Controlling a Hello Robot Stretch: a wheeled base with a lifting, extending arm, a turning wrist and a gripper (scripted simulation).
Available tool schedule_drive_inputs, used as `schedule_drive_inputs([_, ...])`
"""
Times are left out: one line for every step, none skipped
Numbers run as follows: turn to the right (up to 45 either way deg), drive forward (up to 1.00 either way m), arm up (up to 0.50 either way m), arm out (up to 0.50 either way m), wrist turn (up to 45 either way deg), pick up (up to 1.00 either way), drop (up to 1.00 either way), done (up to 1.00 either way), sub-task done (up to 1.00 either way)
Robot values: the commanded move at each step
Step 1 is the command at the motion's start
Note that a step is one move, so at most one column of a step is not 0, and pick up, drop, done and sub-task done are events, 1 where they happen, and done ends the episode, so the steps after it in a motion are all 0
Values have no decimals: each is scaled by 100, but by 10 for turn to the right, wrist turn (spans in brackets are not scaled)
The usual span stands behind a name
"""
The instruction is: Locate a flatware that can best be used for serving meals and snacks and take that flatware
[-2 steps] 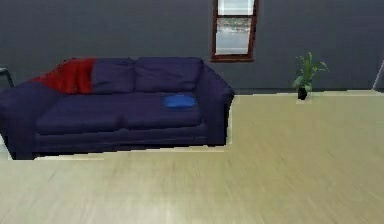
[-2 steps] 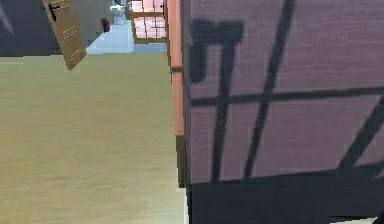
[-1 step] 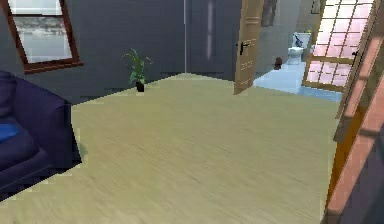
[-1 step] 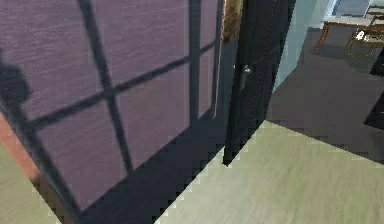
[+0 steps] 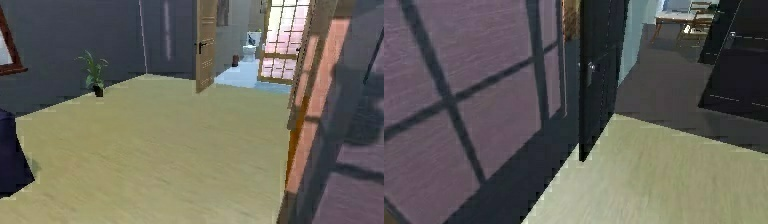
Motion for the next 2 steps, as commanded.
schedule_drive_inputs([0,50,0,0,0,0,0,0,0])
schedule_drive_inputs([120,0,0,0,0,0,0,0,0])
